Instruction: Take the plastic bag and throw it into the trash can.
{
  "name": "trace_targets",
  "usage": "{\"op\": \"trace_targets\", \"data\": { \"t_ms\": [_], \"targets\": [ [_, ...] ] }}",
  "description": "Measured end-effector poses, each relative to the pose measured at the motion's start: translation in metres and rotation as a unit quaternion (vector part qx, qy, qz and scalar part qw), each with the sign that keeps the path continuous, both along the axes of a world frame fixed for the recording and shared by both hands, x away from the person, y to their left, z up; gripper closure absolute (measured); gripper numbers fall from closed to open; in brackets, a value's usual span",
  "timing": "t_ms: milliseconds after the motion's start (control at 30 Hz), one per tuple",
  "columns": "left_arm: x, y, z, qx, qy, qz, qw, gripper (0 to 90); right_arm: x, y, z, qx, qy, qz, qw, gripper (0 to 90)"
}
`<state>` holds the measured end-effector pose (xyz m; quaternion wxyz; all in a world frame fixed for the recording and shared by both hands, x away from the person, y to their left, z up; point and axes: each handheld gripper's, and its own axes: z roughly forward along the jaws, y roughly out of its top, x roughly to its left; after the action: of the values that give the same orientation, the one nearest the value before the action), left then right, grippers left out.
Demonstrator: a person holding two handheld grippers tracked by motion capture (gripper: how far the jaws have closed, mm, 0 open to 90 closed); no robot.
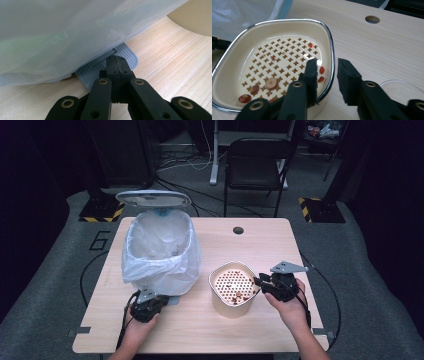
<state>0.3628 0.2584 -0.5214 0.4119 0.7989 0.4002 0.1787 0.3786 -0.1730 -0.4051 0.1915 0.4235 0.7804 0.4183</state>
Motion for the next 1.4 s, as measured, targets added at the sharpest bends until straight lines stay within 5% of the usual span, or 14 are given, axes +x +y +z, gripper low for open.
{"op": "trace_targets", "data": {
  "t_ms": [367, 567, 1400],
  "targets": [
    [0.0, 0.0, 0.0, -0.001, 0.001, 0.001, 1.0, 90.0, -0.003, -0.016, 0.006, 0.029, -0.037, -0.05, 0.9977, 38.6],
    [0.0, 0.0, 0.0, -0.001, 0.001, 0.001, 1.0, 90.0, -0.002, -0.029, 0.003, 0.013, -0.059, -0.075, 0.9953, 23.3],
    [0.0, 0.0, 0.0, -0.002, 0.002, 0.002, 1.0, 90.0, 0.007, -0.059, -0.049, -0.005, -0.034, -0.122, 0.9919, 11.7]
  ]
}}
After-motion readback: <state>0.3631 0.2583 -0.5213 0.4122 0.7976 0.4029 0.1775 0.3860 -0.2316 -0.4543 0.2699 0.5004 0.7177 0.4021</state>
